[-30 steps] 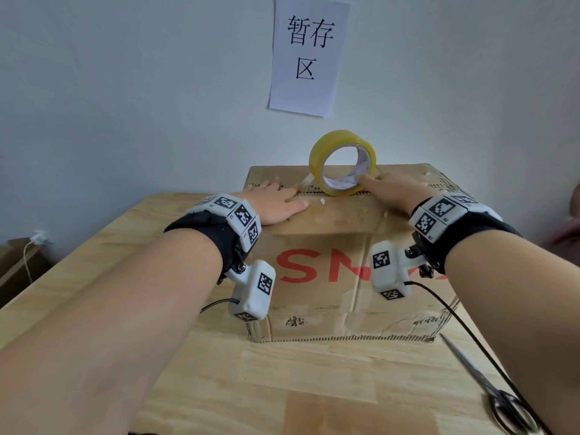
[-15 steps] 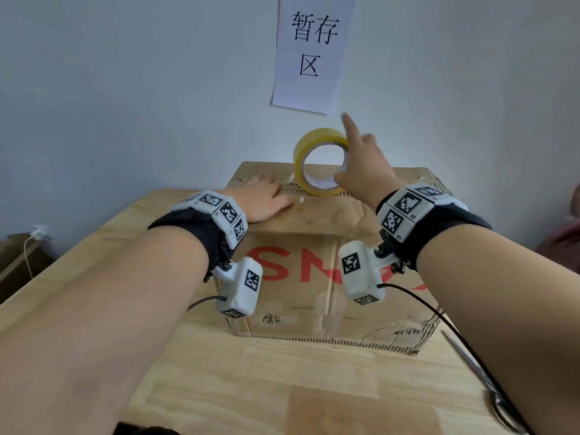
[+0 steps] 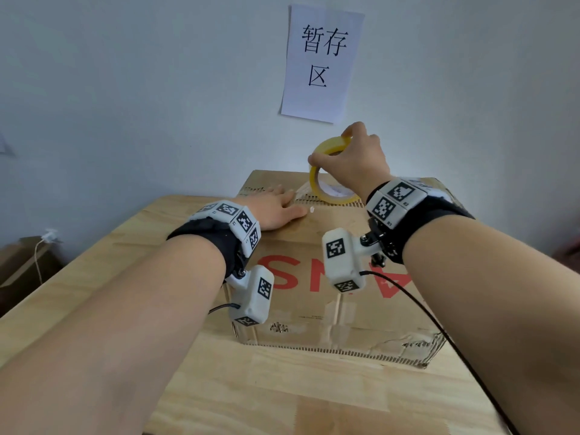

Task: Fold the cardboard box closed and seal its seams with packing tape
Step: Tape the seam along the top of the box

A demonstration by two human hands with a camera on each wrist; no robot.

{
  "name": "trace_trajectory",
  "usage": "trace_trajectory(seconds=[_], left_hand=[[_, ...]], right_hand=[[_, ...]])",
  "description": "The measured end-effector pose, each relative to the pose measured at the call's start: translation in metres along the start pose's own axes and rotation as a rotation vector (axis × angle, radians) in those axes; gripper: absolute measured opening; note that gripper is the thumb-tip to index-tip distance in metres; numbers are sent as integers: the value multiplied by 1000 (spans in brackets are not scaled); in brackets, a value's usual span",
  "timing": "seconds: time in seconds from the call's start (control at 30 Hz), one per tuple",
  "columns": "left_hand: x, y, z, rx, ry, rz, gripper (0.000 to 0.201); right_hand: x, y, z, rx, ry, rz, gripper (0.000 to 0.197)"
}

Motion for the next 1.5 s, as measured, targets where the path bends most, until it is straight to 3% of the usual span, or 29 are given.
trace_trajectory(seconds=[0.2,0.43,0.63,0.87,1.0,1.13,1.2,1.33,1.5], left_hand=[[7,-2,0,10,-12,9,73],[12,-7,5,-37,-1,-64,78],[40,7,-1,-99,-65,-127,66],[5,12,-7,-46,18,-80,57],[-28,22,-11,-6,-8,-160,57],[-23,8,-4,5,-125,-205,74],[-10,-1,0,4,-132,-149,89],[26,-5,1,15,-82,14,62],[30,-13,-6,57,80,61,54]], right_hand=[[23,-4,-24,14,145,31,73],[39,-3,-26,-42,47,8,74],[35,-1,-15,-75,64,-14,70],[37,-3,-12,-13,96,21,65],[38,-6,-12,-16,89,36,65],[37,-4,-11,-14,99,30,64],[37,-3,-10,-14,114,21,64],[37,-7,-11,-38,140,21,65],[46,-7,-14,-43,76,17,68]])
Point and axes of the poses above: each hand's wrist, its own y-axis away from the middle knuckle, its own z-axis out of the palm, x = y × z, the point moved 6 cm from there along -y, towards the middle knuckle, and after that the axes turned 3 degrees about z, right-handed, at the moved point
